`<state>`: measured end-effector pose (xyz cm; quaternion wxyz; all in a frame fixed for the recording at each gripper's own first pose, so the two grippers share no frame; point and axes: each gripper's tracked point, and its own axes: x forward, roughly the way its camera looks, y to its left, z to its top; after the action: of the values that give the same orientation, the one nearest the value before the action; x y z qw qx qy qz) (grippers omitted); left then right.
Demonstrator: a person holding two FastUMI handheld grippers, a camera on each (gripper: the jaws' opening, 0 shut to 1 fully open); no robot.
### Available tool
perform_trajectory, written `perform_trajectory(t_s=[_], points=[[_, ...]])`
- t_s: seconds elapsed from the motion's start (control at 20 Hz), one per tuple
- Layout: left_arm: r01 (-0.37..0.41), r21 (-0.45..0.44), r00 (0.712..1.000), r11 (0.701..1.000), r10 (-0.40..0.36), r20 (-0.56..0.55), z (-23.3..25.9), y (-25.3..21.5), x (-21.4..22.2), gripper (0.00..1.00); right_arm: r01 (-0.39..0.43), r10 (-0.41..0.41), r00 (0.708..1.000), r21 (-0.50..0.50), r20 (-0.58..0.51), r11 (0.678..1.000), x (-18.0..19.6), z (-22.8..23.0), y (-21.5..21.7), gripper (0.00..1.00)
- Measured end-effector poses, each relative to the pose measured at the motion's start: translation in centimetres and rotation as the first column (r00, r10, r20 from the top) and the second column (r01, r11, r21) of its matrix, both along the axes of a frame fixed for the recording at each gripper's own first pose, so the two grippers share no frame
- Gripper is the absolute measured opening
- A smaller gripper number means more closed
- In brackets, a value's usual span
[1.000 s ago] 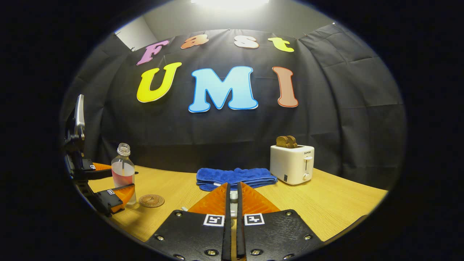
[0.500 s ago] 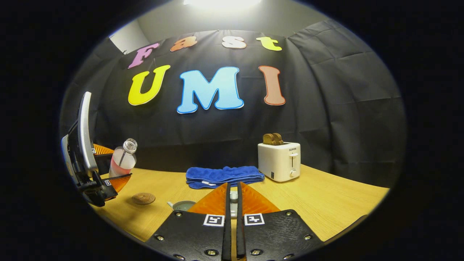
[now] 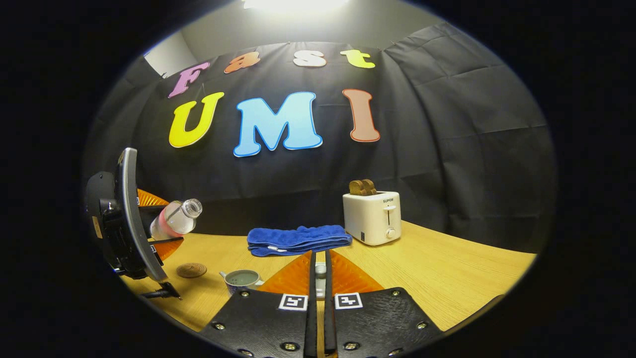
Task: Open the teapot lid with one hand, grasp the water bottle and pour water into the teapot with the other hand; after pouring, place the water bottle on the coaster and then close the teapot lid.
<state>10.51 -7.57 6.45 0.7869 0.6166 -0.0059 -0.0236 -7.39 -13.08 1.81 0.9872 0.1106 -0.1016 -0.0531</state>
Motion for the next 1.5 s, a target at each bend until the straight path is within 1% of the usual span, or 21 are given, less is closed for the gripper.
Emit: perform_trajectory(t_s=[0.2,0.35,0.65,0.95,1.25,1.5], points=[[0.008,0.102,1.000,0.995,-0.009,0.011,0.8,-0.7,0.1,0.86,0.003,-0.003,1.000,0.006,0.013,1.000,-0.3,0.2,-0.3,0.06],[0.004,0.160,1.000,0.987,-0.007,0.016,1.4,-0.7,0.2,0.86,0.000,-0.001,1.000,0.007,0.018,1.000,-0.4,0.2,-0.2,0.06],[0.001,0.269,1.000,0.963,-0.008,0.028,2.5,-0.5,0.2,0.87,0.003,-0.003,1.000,0.011,0.019,1.000,-0.4,0.1,-0.4,0.06],[-0.001,0.340,0.999,0.941,-0.013,0.038,3.3,-0.6,0.3,0.86,0.003,-0.003,1.000,0.012,0.019,1.000,-0.4,0.1,-0.5,0.06],[0.003,0.412,0.998,0.911,-0.025,0.049,3.9,-0.9,0.5,0.86,0.003,-0.003,1.000,0.013,0.019,1.000,-0.4,0.0,-0.6,0.06],[0.003,0.453,0.998,0.892,-0.031,0.055,4.0,-1.3,1.0,0.86,-0.001,0.001,1.000,0.012,0.018,1.000,-0.4,0.0,-0.5,0.06]])
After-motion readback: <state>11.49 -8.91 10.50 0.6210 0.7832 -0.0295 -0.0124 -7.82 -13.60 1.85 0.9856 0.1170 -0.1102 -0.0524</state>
